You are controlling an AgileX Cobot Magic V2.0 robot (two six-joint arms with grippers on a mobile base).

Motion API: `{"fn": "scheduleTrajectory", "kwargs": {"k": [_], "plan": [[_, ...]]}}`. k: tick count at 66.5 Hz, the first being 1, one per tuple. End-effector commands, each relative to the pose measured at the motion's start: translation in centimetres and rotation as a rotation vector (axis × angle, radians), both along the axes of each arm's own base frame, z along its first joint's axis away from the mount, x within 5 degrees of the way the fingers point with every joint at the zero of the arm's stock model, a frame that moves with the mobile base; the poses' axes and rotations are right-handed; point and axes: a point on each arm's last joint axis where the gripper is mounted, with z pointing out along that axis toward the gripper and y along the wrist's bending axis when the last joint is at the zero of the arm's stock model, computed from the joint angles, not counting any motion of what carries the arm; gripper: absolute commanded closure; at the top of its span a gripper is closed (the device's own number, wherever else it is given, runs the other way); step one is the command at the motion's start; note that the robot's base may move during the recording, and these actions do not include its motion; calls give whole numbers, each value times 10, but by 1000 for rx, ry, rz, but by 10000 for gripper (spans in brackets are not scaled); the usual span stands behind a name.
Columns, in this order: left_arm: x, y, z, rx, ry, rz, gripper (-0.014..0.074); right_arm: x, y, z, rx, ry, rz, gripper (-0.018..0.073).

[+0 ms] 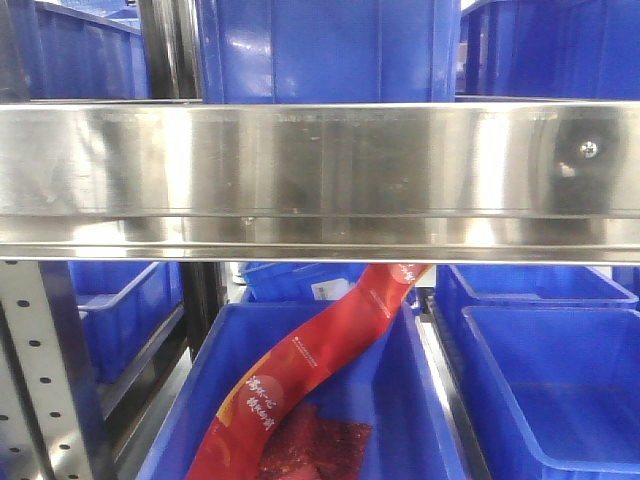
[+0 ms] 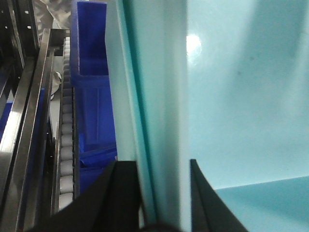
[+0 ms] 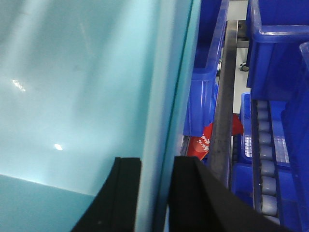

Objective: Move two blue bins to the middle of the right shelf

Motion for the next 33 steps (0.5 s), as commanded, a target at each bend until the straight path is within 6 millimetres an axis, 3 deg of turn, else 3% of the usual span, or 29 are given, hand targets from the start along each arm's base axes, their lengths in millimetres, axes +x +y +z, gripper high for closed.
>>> {"fn": "scheduleTrajectory", "kwargs": {"k": [1,11,22,33], "plan": [[-9,0,23,-81,-141,-18,707,-6,0,16,49,-100,15,713],[-11,1,11,-34,-19,-15,707,-6,1,6,15,-9,25,713],[-2,1,-16,70,165,8,707,9,7,-28,-45,170,39,713],[20,-3,-54,161,307,30,707,21,11,-67,-57,249,33,713]]}}
